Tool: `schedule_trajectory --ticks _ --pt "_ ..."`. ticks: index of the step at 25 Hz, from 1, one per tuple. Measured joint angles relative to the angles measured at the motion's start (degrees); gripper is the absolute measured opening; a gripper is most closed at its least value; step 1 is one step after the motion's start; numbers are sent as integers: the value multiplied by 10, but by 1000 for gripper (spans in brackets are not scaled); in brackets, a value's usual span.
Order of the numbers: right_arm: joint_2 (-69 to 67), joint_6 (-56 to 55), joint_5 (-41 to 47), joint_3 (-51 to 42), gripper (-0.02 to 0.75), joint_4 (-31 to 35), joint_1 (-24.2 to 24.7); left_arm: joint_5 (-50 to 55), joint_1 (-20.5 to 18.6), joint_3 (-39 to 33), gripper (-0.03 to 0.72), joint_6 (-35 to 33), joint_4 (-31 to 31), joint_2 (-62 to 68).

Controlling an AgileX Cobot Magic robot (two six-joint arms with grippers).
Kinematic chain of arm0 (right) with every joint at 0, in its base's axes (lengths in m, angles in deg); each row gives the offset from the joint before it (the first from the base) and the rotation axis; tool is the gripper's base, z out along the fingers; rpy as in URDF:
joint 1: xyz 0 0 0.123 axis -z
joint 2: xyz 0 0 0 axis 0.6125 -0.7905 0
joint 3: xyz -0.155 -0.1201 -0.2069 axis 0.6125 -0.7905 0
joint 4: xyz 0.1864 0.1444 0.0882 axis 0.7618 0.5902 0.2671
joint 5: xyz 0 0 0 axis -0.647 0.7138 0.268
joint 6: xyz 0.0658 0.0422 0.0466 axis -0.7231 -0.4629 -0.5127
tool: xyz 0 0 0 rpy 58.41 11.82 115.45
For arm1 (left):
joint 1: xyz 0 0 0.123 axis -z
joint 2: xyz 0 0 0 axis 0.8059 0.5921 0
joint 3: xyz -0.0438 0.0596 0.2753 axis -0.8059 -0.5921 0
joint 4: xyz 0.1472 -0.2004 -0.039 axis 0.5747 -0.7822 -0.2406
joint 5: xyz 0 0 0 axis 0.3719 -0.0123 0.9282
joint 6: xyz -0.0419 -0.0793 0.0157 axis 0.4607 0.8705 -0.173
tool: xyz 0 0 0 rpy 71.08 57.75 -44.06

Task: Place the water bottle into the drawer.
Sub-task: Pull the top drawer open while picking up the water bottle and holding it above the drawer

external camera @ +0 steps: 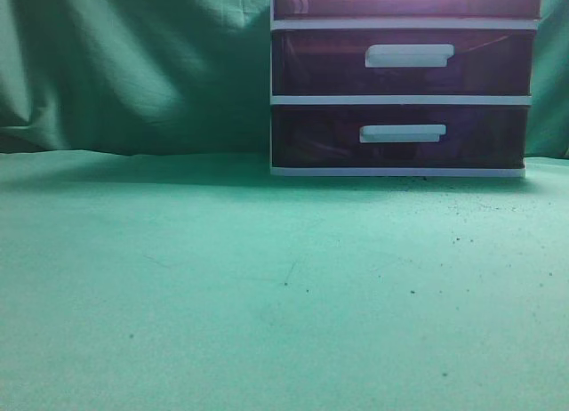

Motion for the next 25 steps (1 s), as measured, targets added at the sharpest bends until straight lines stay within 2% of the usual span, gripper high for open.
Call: schedule_trajectory --ticks 8,16,21,25 --pt "0 0 0 0 0 0 0 -39 0 0 539 0 5 20" --pt "0 0 0 0 0 0 0 -42 0 0 262 0 5 21" --pt "0 0 0 0 0 0 0 -27 0 0 274 0 12 7" --pt "0 0 0 0 0 0 0 8 33 2 274 0 60 -63"
